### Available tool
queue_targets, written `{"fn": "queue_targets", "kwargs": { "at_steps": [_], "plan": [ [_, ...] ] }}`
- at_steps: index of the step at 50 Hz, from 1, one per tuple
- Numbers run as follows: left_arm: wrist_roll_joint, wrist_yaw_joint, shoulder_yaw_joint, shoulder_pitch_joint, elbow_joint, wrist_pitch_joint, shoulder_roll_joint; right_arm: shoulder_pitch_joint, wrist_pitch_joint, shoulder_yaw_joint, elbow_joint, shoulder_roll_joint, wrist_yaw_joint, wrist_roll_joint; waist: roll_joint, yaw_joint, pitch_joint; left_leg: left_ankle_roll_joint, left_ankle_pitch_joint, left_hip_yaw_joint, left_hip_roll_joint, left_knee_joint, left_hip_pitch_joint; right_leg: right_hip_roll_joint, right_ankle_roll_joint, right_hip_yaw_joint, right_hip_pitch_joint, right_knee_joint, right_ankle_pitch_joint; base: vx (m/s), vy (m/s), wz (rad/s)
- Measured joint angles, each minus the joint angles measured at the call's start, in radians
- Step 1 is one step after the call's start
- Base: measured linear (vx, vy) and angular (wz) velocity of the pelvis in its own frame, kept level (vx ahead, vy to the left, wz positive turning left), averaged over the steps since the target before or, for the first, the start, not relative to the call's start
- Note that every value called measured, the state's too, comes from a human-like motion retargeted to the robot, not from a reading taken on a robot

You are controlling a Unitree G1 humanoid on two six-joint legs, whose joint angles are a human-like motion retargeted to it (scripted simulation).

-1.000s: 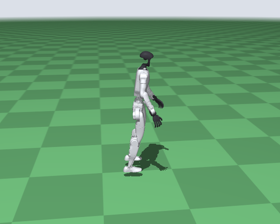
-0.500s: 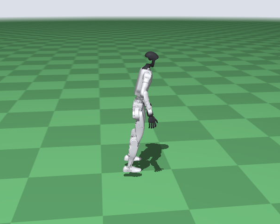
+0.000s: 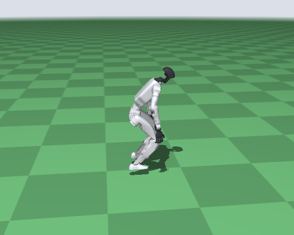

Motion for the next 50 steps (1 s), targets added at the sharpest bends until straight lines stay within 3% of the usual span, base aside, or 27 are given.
{"fn": "queue_targets", "kwargs": {
  "at_steps": [3,5,7,9,10,11,12,13,15,17,18,20,23,25,26,28,30,33,34,35,37,38,40,42,44,47,50],
  "plan": [
    [0.026,0.115,-0.037,0.162,-0.188,-0.072,0.072,0.090,-0.029,0.046,-0.421,-0.226,0.013,-0.017,-0.018,0.016,-0.059,0.000,0.101,0.070,-0.011,-0.231,0.164,-0.032,0.025,0.053,0.144,-0.221,0.101,0.30,0.11,-0.32],
    [0.061,0.154,-0.012,0.303,-0.304,-0.104,0.103,0.221,-0.034,-0.021,-0.635,-0.336,0.051,-0.026,-0.052,0.012,-0.103,-0.009,0.275,0.127,-0.079,-0.550,0.370,-0.113,0.064,0.104,0.336,-0.517,0.252,0.51,0.16,0.09],
    [0.105,0.132,0.014,0.427,-0.340,-0.127,0.108,0.395,-0.034,-0.120,-0.719,-0.357,0.084,-0.043,-0.078,0.021,-0.162,-0.115,0.625,0.106,-0.131,-1.014,0.640,-0.185,0.139,0.123,0.594,-0.969,0.598,0.64,0.02,0.12],
    [0.179,0.062,0.031,0.533,-0.305,-0.147,0.085,0.557,-0.037,-0.191,-0.698,-0.316,0.132,-0.067,-0.088,0.027,-0.254,-0.311,0.995,0.022,-0.152,-1.420,0.872,-0.217,0.320,0.152,0.797,-1.314,0.966,0.61,-0.04,0.29],
    [0.225,0.017,0.043,0.580,-0.274,-0.151,0.067,0.624,-0.036,-0.215,-0.663,-0.285,0.169,-0.085,-0.080,0.026,-0.299,-0.422,1.116,-0.032,-0.143,-1.522,0.951,-0.208,0.425,0.174,0.869,-1.399,1.100,0.56,-0.18,0.61],
    [0.252,-0.015,0.068,0.601,-0.238,-0.138,0.044,0.648,-0.022,-0.220,-0.600,-0.242,0.212,-0.111,-0.064,0.014,-0.327,-0.464,1.164,-0.086,-0.126,-1.508,1.002,-0.167,0.426,0.196,0.929,-1.401,1.164,0.51,-0.20,0.72],
    [0.271,-0.038,0.096,0.626,-0.209,-0.121,0.017,0.668,-0.003,-0.222,-0.537,-0.204,0.255,-0.139,-0.054,0.004,-0.346,-0.460,1.198,-0.111,-0.131,-1.453,1.040,-0.146,0.422,0.229,0.986,-1.384,1.212,0.43,-0.02,0.65],
    [0.272,-0.044,0.129,0.658,-0.194,-0.094,-0.019,0.679,0.025,-0.221,-0.474,-0.178,0.300,-0.168,-0.055,-0.002,-0.348,-0.366,1.206,-0.076,-0.179,-1.315,1.053,-0.165,0.409,0.287,1.036,-1.329,1.230,0.33,0.19,0.34],
    [0.257,-0.064,0.200,0.703,-0.176,-0.005,-0.065,0.657,0.091,-0.225,-0.351,-0.139,0.392,-0.202,0.022,-0.011,-0.255,-0.146,1.029,0.011,-0.118,-0.734,1.045,-0.051,0.237,0.221,1.092,-0.910,1.113,0.19,0.14,-0.08],
    [0.229,-0.077,0.260,0.719,-0.143,0.058,-0.087,0.589,0.124,-0.227,-0.224,-0.109,0.382,-0.186,0.076,0.024,-0.224,-0.031,0.842,0.061,-0.010,-0.131,0.927,0.010,0.083,0.065,0.911,-0.277,0.919,-0.07,-0.05,-0.77],
    [0.202,-0.069,0.289,0.711,-0.117,0.078,-0.095,0.526,0.128,-0.215,-0.140,-0.086,0.350,-0.169,0.083,0.052,-0.274,-0.016,0.806,0.061,0.020,0.119,0.797,0.018,0.023,0.015,0.748,-0.003,0.865,-0.16,-0.07,-1.02],
    [0.150,-0.048,0.317,0.713,-0.065,0.097,-0.098,0.436,0.134,-0.204,-0.015,-0.048,0.286,-0.146,0.074,0.086,-0.319,-0.032,0.823,0.050,-0.004,0.444,0.643,0.066,-0.027,-0.006,0.556,0.404,0.842,-0.15,-0.09,-0.78],
    [0.159,-0.062,0.301,0.692,0.022,0.113,-0.076,0.331,0.127,-0.185,0.093,-0.004,0.244,-0.107,0.064,0.119,-0.362,-0.090,0.829,-0.008,-0.052,0.536,0.487,0.178,-0.004,-0.061,0.409,0.621,0.944,-0.07,-0.21,-0.29],
    [0.198,-0.089,0.274,0.675,0.076,0.117,-0.056,0.304,0.116,-0.170,0.119,0.019,0.233,-0.084,0.058,0.135,-0.383,-0.121,0.786,-0.051,-0.036,0.400,0.462,0.184,0.031,-0.059,0.402,0.534,0.939,0.06,-0.10,0.19],
    [0.214,-0.104,0.261,0.669,0.091,0.116,-0.047,0.309,0.116,-0.165,0.121,0.029,0.240,-0.082,0.051,0.132,-0.387,-0.123,0.766,-0.047,-0.018,0.269,0.489,0.158,0.085,-0.023,0.451,0.404,0.894,0.13,0.11,0.78],
    [0.228,-0.122,0.244,0.677,0.089,0.108,-0.025,0.336,0.119,-0.160,0.111,0.047,0.257,-0.094,0.026,0.123,-0.373,-0.135,0.752,-0.006,-0.005,-0.055,0.610,0.052,0.171,0.036,0.609,0.072,0.793,0.21,0.23,1.02],
    [0.218,-0.108,0.252,0.716,0.019,0.085,0.005,0.384,0.114,-0.169,0.078,0.064,0.257,-0.121,-0.001,0.126,-0.318,-0.183,0.816,0.032,-0.029,-0.476,0.828,-0.068,0.206,0.049,0.841,-0.368,0.738,0.27,0.12,0.70],
    [0.220,-0.077,0.323,0.757,-0.161,0.007,0.063,0.409,0.072,-0.191,0.014,0.079,0.222,-0.123,-0.043,0.161,-0.285,-0.316,0.981,0.027,-0.079,-1.131,1.055,-0.154,0.300,0.084,1.080,-1.089,0.872,0.12,0.01,0.22],
    [0.220,-0.073,0.350,0.753,-0.208,-0.017,0.078,0.401,0.062,-0.194,-0.001,0.079,0.213,-0.118,-0.060,0.175,-0.284,-0.321,0.923,0.027,-0.091,-1.223,1.066,-0.168,0.306,0.097,1.091,-1.203,0.848,-0.10,-0.02,0.11],
    [0.216,-0.069,0.376,0.744,-0.250,-0.037,0.090,0.389,0.055,-0.196,-0.012,0.076,0.205,-0.112,-0.076,0.188,-0.282,-0.306,0.819,0.030,-0.102,-1.265,1.063,-0.177,0.298,0.108,1.084,-1.266,0.786,-0.19,-0.03,0.06],
    [0.170,-0.045,0.433,0.685,-0.286,-0.031,0.105,0.313,0.058,-0.198,0.005,0.082,0.162,-0.100,-0.098,0.202,-0.201,-0.156,0.395,0.040,-0.121,-1.078,1.020,-0.169,0.180,0.099,1.039,-1.103,0.418,-0.28,-0.04,0.01],
    [0.140,-0.027,0.454,0.647,-0.274,-0.015,0.104,0.269,0.055,-0.199,0.030,0.091,0.121,-0.094,-0.093,0.205,-0.139,-0.048,0.184,0.041,-0.118,-0.865,0.965,-0.139,0.094,0.091,0.978,-0.869,0.192,-0.30,-0.29,-0.19],
    [0.084,0.017,0.471,0.564,-0.213,0.023,0.105,0.197,0.059,-0.193,0.068,0.121,0.053,-0.098,-0.055,0.219,-0.053,0.000,-0.016,0.020,0.040,-0.531,0.867,0.024,-0.095,0.060,0.886,-0.557,0.003,-0.25,-0.63,-0.54],
    [0.034,0.063,0.433,0.468,-0.130,0.048,0.076,0.152,0.059,-0.189,0.088,0.147,-0.021,-0.099,0.001,0.211,-0.019,0.000,-0.054,-0.001,0.111,-0.359,0.780,0.072,-0.090,0.015,0.811,-0.433,0.010,-0.14,-0.05,-0.11],
    [0.024,0.106,0.353,0.400,-0.074,0.037,0.033,0.180,0.043,-0.197,0.059,0.156,-0.086,-0.095,-0.009,0.164,-0.036,0.000,-0.006,0.000,0.035,-0.408,0.753,0.001,-0.027,-0.023,0.792,-0.467,0.042,0.02,0.32,0.81],
    [0.129,0.125,0.276,0.446,-0.142,-0.002,0.007,0.316,-0.001,-0.210,-0.012,0.167,-0.122,-0.110,-0.079,0.124,-0.131,-0.008,0.173,0.049,-0.114,-0.713,0.826,-0.154,0.121,0.006,0.824,-0.666,0.156,0.14,0.29,0.31],
    [0.240,0.053,0.256,0.504,-0.218,-0.037,0.009,0.390,-0.020,-0.224,0.022,0.187,-0.095,-0.134,-0.094,0.130,-0.258,-0.099,0.406,0.075,-0.127,-1.065,0.904,-0.165,0.189,0.074,0.833,-0.922,0.392,0.12,0.04,-0.65]
  ]
}}
